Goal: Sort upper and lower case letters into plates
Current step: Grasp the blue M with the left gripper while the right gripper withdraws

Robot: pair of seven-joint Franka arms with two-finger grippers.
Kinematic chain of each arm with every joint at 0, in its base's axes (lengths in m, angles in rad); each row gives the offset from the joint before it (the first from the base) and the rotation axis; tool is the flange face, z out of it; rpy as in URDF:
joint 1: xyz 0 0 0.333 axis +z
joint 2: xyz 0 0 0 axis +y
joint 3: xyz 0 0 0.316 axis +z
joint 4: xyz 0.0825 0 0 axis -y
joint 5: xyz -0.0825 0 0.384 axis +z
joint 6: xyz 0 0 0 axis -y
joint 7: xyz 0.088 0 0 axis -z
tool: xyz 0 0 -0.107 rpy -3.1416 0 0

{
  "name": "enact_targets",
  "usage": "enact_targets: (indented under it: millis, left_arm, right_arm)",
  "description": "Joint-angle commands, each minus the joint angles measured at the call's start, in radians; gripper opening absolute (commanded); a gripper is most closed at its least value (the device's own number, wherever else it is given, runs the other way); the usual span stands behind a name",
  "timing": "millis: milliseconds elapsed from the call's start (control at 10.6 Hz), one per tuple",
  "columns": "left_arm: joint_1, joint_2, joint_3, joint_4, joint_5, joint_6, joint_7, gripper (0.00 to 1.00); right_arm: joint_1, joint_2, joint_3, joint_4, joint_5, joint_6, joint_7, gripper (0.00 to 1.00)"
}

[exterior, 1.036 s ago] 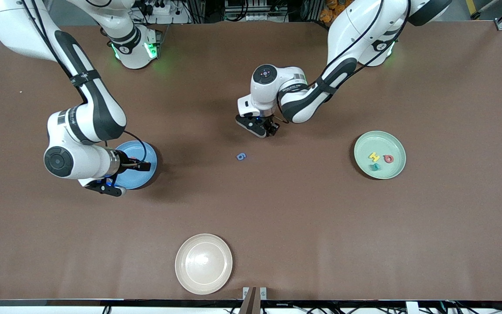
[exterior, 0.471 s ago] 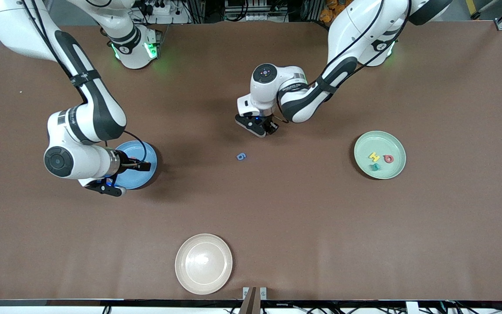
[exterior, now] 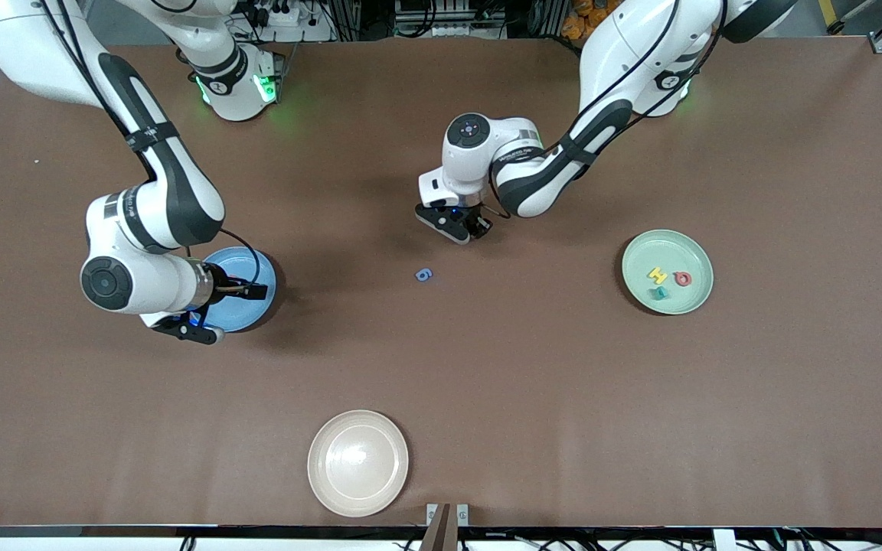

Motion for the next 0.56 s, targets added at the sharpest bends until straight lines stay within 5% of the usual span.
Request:
enact_targets:
  millis: [0, 282, 471]
  left_arm:
    - [0.127, -0.092, -0.066, -0.033, -0.028, -0.003, -0.021, 0.00]
    - [0.425, -0.117, -0.265, -0.030, -0.033, -0.107, -0.017, 0.00]
    - [0.583, -0.136, -0.329, -0.030, -0.033, -0.220, 0.003, 0.00]
  right_arm:
    - [0.028, -0.008, 0.006, 0.003, -0.013, 0.006, 0.025, 1.00]
    - [0.144, 0.019, 0.032, 0.015, -0.017, 0.082, 0.194, 1.00]
    - [0.242, 0.048, 0.032, 0.015, -0.017, 0.156, 0.378, 1.00]
